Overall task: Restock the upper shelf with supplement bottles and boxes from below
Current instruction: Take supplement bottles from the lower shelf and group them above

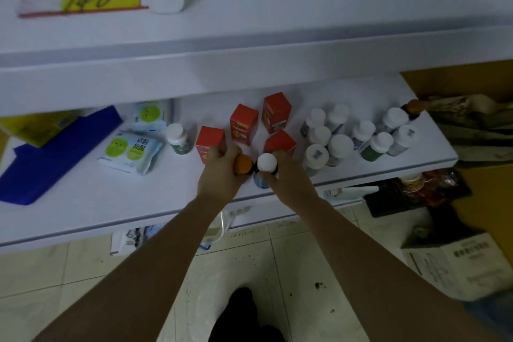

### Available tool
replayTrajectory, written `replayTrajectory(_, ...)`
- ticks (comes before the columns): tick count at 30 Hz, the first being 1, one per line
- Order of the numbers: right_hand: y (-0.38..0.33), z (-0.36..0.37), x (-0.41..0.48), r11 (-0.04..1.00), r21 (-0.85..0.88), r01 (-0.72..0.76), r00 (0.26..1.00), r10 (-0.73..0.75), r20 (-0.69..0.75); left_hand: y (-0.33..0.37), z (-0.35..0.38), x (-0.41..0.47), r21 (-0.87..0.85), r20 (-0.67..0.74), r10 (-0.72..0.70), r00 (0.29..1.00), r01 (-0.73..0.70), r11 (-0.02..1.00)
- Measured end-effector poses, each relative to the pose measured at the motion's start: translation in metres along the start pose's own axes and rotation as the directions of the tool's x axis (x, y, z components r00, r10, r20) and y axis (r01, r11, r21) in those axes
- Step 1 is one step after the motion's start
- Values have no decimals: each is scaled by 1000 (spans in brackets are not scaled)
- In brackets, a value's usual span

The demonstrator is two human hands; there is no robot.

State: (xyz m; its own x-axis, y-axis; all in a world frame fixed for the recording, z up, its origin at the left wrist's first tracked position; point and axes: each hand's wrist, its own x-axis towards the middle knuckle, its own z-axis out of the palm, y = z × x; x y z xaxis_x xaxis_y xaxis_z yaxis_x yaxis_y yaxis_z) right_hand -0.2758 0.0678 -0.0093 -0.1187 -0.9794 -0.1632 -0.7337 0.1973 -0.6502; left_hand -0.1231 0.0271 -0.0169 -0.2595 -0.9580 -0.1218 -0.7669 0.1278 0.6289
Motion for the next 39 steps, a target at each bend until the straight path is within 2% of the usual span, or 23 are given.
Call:
replayTrajectory(3, -9, -19, -21, 986, 167, -21, 1000, 19, 10, 9, -5, -24, -243, 13, -37, 999, 39, 969)
replayTrajectory(6, -22, -42, -48, 939, 343, -35, 999, 22, 43, 35, -21, -54, -564, 104, -133, 986, 168, 808)
replayTrajectory(9, -32, -66, -80, 869, 487, -91, 995, 63, 73, 61, -36, -91, -696, 121, -99, 988, 156, 701)
replayTrajectory(11, -37, -80, -105, 777, 610, -154, 987, 94, 129, 79, -44, -118, -746, 114, -92, 989, 146, 650)
replayTrajectory(14, -40, -94, -142, 604, 775, -185, 980, 49, 195, 105, -53, -159, -802, 113, -61, 992, 127, 583)
replayTrajectory(16, -44, -106, -168, 546, 821, -167, 980, -2, 201, 123, -59, -187, -830, 129, -44, 991, 132, 542)
replayTrajectory(18, -51, -119, -195, 531, 832, -162, 977, -33, 212, 140, -65, -215, -855, 153, -23, 988, 144, 499)
replayTrajectory(22, -65, -147, -235, 562, 816, -132, 973, -84, 215, 169, -80, -259, -906, 187, 17, 982, 166, 390)
replayTrajectory(24, -75, -162, -247, 523, 840, -145, 971, -90, 224, 181, -94, -273, -924, 167, 31, 985, 146, 353)
replayTrajectory(27, -92, -183, -260, 384, 913, -137, 979, -89, 185, 195, -117, -288, -927, 116, 39, 992, 94, 363)
replayTrajectory(31, -123, -202, -278, 290, 951, -105, 982, -119, 145, 208, -150, -300, -920, 101, 28, 994, 83, 382)
replayTrajectory(34, -150, -210, -290, 270, 958, -93, 975, -171, 142, 214, -175, -308, -947, 112, 51, 992, 91, 308)
replayTrajectory(37, -172, -212, -298, 306, 952, -34, 964, -243, 112, 216, -192, -316, -924, 40, 85, 996, 5, 382)
replayTrajectory(39, -184, -212, -302, 278, 960, 4, 960, -271, 74, 218, -201, -321, -916, -37, 111, 993, -78, 393)
